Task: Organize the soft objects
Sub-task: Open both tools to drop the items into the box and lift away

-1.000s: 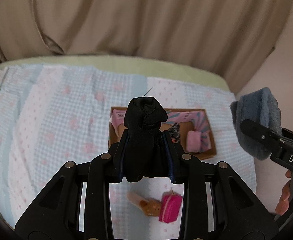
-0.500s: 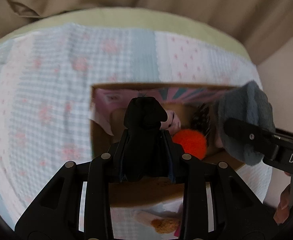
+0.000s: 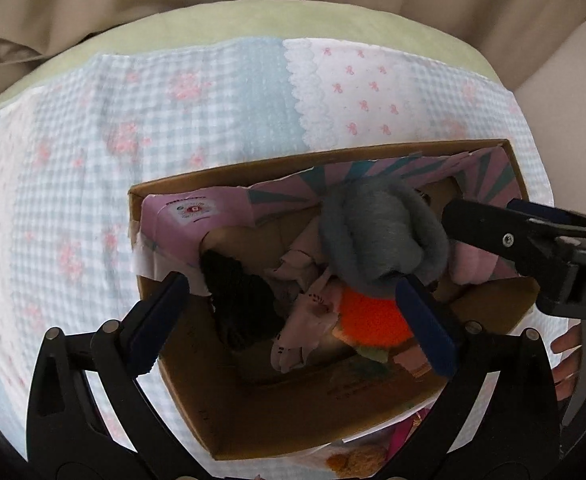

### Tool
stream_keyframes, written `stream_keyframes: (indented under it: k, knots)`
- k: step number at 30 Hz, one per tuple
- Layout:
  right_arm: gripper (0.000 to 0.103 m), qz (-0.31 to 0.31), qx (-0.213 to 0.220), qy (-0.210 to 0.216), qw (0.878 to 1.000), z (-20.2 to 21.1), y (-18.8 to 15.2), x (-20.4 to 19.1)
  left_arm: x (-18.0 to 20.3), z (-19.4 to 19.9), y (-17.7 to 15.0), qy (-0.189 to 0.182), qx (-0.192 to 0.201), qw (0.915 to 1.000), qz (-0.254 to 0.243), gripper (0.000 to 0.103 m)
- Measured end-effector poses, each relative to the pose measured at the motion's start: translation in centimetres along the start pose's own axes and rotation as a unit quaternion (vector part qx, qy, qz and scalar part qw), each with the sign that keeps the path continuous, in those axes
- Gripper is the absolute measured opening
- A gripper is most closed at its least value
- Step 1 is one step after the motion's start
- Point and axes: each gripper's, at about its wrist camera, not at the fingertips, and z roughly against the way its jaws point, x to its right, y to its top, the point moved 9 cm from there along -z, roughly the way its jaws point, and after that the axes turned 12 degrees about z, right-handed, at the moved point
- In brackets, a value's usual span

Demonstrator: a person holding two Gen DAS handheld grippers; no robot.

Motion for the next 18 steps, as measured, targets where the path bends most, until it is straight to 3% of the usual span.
stream_keyframes:
  k: [7, 18]
  knots:
    - [0.102, -0.004, 0.010, 0.012, 1.000, 1.4, -0.6, 0.1, 0.3, 2.0, -0.5, 0.003, 0.008, 1.0000, -0.004, 0.103]
    - [0.102, 0.017, 0.066, 0.009, 0.998, 10.0, -1.7, -1.6, 0.3, 11.7, -2.0, -0.007, 0.070, 0.9973, 0.023, 0.103]
